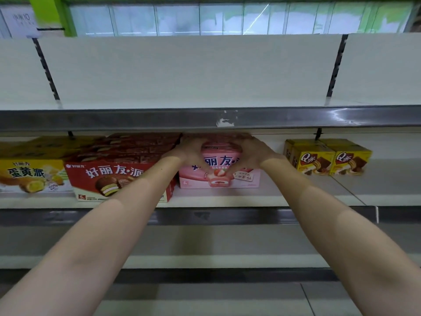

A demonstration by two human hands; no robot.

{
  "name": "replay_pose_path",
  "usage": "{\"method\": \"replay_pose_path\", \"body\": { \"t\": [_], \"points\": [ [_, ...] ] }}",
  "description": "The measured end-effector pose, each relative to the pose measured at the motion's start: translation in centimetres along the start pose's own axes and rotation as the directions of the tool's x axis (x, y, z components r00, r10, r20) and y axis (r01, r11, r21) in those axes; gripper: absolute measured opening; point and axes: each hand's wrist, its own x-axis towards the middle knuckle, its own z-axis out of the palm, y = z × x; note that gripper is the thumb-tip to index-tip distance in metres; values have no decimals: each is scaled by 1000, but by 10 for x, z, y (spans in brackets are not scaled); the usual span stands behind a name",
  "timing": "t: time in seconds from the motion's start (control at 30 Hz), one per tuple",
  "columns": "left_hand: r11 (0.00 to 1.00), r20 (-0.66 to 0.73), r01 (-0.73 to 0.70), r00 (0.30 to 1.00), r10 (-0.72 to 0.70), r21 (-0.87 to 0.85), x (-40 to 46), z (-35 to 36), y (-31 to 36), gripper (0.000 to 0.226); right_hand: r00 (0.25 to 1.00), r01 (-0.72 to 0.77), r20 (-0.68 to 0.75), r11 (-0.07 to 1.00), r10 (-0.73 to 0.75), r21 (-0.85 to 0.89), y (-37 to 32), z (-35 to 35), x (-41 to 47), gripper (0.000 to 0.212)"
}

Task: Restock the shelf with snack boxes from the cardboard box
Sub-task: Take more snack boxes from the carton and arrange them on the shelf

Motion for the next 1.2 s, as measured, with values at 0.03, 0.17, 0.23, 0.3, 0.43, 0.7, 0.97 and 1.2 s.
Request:
{"method": "replay_pose_path", "body": {
  "t": [0.03,0.17,0.23,0.3,0.43,0.7,0.97,1.2],
  "points": [
    [999,-2,-1,1000,1,35,0,0,1,115,1000,6,12,1000,-6,2,0,-2,0,117],
    [993,52,26,998,-32,116,-5,-5,5,117,996,-35,79,996,29,79,9,-10,1,118],
    [995,62,22,998,-29,101,-4,-5,5,118,995,-57,90,996,52,62,13,-7,2,126],
    [994,48,19,999,-24,111,0,-2,2,118,997,-59,60,998,57,34,14,-1,4,129],
    [989,2,32,999,-33,144,6,9,-5,119,1000,-26,6,1000,26,0,12,5,2,122],
    [947,-24,-61,997,72,315,6,11,9,102,992,-68,-106,997,71,27,6,6,-14,125],
    [924,21,-381,924,381,34,13,3,54,50,964,-188,-160,971,210,146,19,-3,-34,104],
    [891,20,-451,892,451,52,27,17,87,43,941,-293,-155,954,300,69,51,-16,-58,96]
  ]
}}
